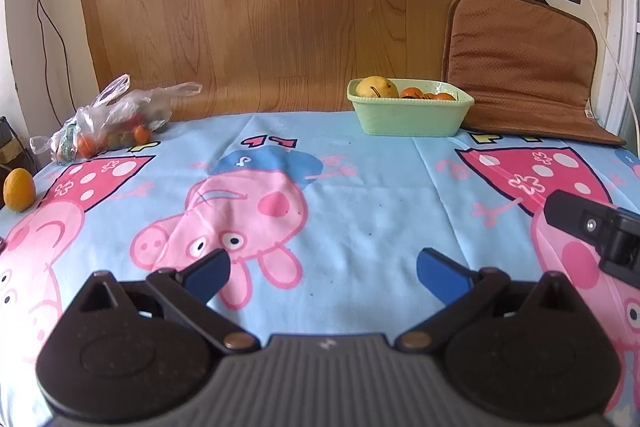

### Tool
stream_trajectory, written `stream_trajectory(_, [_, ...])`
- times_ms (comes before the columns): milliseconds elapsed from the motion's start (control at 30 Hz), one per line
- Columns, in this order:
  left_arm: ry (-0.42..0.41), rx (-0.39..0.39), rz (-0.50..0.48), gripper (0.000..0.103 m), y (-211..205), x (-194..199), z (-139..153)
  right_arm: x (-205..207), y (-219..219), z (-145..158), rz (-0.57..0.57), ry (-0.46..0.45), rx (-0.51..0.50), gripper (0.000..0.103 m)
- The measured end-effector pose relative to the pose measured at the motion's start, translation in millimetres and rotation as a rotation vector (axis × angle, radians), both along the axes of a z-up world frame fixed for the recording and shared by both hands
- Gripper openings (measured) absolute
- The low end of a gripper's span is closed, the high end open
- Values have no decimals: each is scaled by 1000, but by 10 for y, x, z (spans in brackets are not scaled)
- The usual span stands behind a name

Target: Organize fruits

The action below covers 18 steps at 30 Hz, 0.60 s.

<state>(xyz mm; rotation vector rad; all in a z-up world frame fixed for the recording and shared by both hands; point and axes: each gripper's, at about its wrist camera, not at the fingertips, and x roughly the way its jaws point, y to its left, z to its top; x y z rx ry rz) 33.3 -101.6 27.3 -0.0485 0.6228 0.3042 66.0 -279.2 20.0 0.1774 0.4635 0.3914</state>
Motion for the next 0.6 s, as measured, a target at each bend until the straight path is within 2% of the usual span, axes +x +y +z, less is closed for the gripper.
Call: stream_trajectory(600, [31,-16,18,103,35,-46,-12,-69,31,67,22,-11,10,86])
